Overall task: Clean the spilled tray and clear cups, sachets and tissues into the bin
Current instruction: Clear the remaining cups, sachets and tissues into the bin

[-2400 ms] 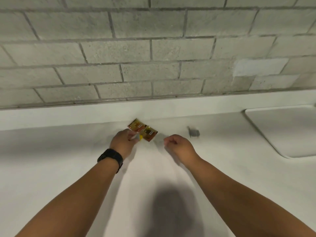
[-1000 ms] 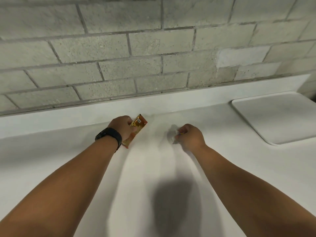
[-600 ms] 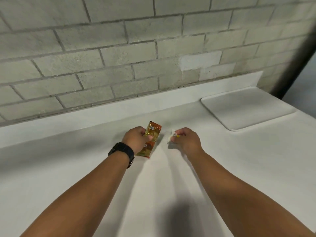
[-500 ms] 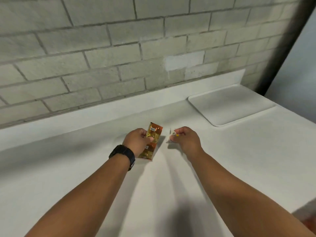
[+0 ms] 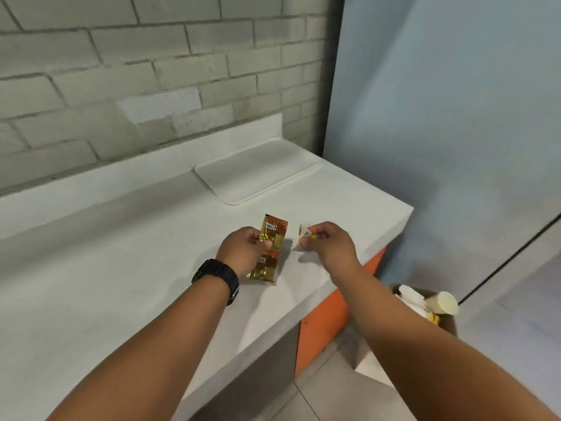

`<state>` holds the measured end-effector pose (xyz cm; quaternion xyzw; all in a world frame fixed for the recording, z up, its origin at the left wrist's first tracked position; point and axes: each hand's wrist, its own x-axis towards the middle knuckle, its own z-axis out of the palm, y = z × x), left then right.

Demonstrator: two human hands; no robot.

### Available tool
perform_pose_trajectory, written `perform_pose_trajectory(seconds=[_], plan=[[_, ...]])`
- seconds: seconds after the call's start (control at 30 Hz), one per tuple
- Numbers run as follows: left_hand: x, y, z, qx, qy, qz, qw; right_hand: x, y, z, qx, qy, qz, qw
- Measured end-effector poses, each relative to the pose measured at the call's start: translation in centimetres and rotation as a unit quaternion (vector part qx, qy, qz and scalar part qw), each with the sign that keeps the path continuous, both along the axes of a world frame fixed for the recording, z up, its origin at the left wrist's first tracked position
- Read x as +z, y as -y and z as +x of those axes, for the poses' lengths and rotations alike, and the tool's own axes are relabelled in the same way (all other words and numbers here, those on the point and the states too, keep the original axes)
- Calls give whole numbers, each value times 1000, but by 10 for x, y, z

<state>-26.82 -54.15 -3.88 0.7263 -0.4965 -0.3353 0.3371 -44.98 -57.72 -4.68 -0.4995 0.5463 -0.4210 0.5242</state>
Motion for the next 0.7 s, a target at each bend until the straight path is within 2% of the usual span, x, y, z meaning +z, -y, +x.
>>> perform_pose_trajectory(seconds=[0.2,0.33,0.53,0.7], plan=[[-15,17,-118,-75,3,9,997,-26,7,-118,-68,-30,11,997],[-36,32,-180,-156,24,27,987,-58,7,-179,-129,-37,58,989],[-66,68,-252,-256,60,69,962,-96,8,-243,-195,-68,121,971],[-103,101,-295,-325,73,106,937,-136,17,-288,-259,-96,197,941]])
